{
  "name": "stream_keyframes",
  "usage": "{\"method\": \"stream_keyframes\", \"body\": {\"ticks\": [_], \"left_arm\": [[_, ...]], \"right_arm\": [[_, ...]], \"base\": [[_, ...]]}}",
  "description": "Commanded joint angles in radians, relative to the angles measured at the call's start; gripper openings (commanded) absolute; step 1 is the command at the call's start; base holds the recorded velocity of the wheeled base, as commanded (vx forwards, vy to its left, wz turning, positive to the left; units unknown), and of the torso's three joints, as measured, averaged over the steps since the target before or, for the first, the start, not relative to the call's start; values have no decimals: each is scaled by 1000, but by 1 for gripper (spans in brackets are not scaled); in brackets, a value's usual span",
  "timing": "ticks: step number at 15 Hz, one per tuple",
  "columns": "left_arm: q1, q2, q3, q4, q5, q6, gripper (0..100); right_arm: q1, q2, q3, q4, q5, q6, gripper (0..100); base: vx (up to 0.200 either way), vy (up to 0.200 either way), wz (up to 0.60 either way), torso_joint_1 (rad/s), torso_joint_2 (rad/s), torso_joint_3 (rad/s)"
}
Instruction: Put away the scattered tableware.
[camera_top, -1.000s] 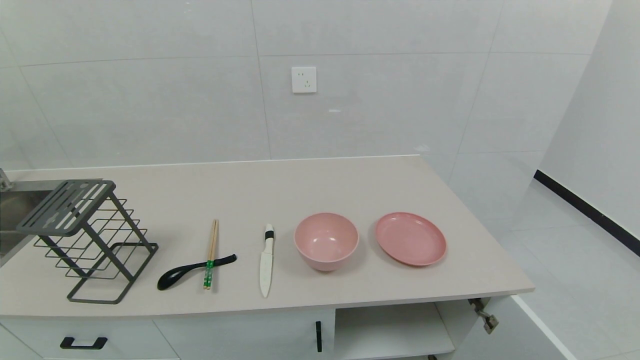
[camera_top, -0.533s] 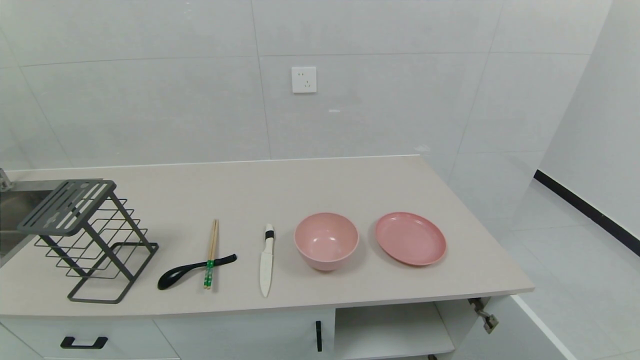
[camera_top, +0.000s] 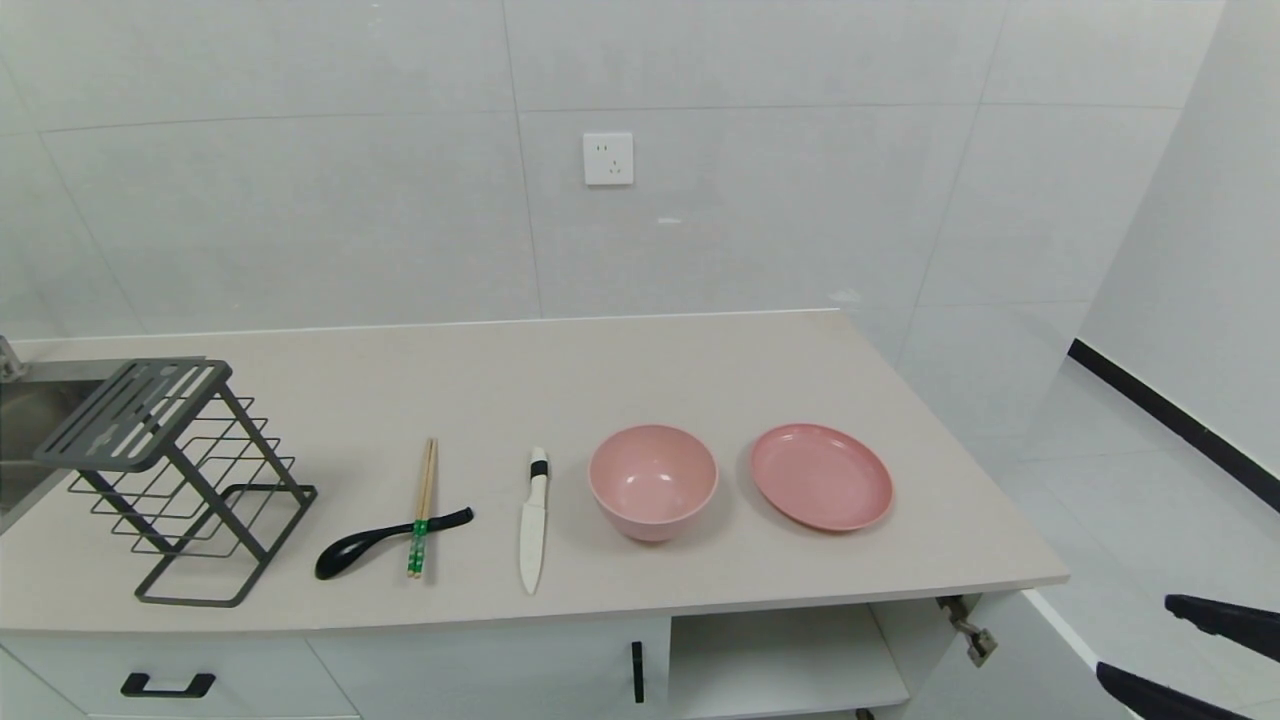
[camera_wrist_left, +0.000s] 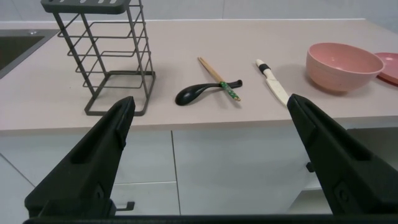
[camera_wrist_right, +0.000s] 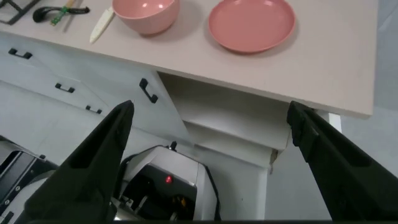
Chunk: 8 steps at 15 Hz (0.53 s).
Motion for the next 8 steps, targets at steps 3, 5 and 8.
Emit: {"method": "stream_keyframes", "body": {"ticks": [3,5,8], "left_arm": [[0,1,0,0,0,0,100],[0,1,0,0,0,0,100],[0,1,0,0,0,0,100]], "right_arm": [[7,244,-6,-122,1,-18,100],[7,272,-6,-149,1,-18,100],[8,384,-11,-240,-3,-44,100]], "base": [[0,0,0,0,0,0],[0,0,0,0,0,0],[0,0,0,0,0,0]]}}
